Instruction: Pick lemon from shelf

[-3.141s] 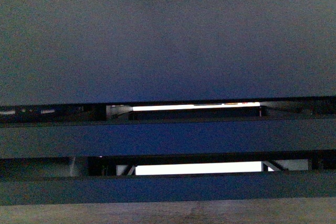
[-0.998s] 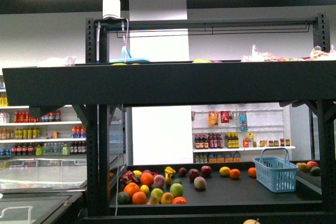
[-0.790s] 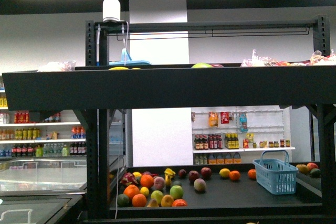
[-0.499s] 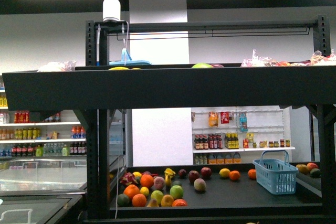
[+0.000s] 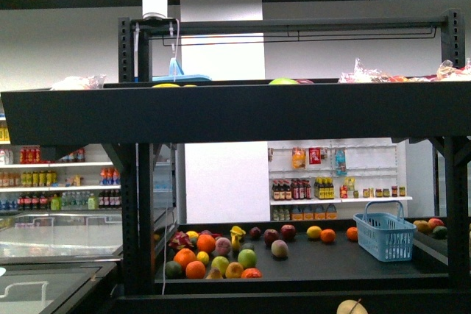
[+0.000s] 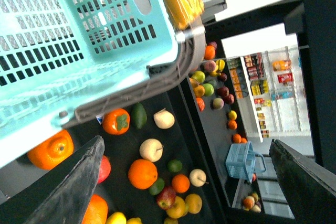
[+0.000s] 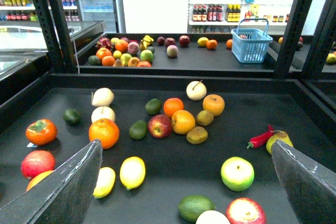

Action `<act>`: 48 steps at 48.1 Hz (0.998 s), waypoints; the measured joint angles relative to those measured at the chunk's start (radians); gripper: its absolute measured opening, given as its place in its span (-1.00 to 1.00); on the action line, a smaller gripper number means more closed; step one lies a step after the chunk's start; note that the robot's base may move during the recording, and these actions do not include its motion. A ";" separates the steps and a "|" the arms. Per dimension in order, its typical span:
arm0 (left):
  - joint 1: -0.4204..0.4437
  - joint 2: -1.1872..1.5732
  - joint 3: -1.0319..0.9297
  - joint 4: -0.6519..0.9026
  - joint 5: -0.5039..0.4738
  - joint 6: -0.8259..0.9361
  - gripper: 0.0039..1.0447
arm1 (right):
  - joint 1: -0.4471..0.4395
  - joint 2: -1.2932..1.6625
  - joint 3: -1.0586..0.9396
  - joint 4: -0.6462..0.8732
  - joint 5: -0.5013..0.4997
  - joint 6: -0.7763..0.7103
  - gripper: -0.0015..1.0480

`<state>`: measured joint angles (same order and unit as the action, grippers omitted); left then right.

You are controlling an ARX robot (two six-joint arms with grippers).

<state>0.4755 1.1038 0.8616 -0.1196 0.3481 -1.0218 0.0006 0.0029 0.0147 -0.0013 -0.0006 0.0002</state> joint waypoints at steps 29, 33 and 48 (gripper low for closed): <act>0.072 0.531 0.489 -0.129 -0.061 -0.115 0.86 | 0.000 0.000 0.000 0.000 0.000 0.000 0.85; 0.073 0.575 0.527 -0.127 -0.066 -0.119 0.86 | 0.000 0.000 0.000 0.000 0.000 0.000 0.85; 0.056 0.694 0.651 -0.109 -0.087 -0.129 0.86 | 0.000 0.000 0.000 0.000 0.000 0.000 0.85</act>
<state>0.5320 1.7973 1.5124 -0.2287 0.2607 -1.1507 0.0006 0.0029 0.0147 -0.0013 -0.0006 0.0002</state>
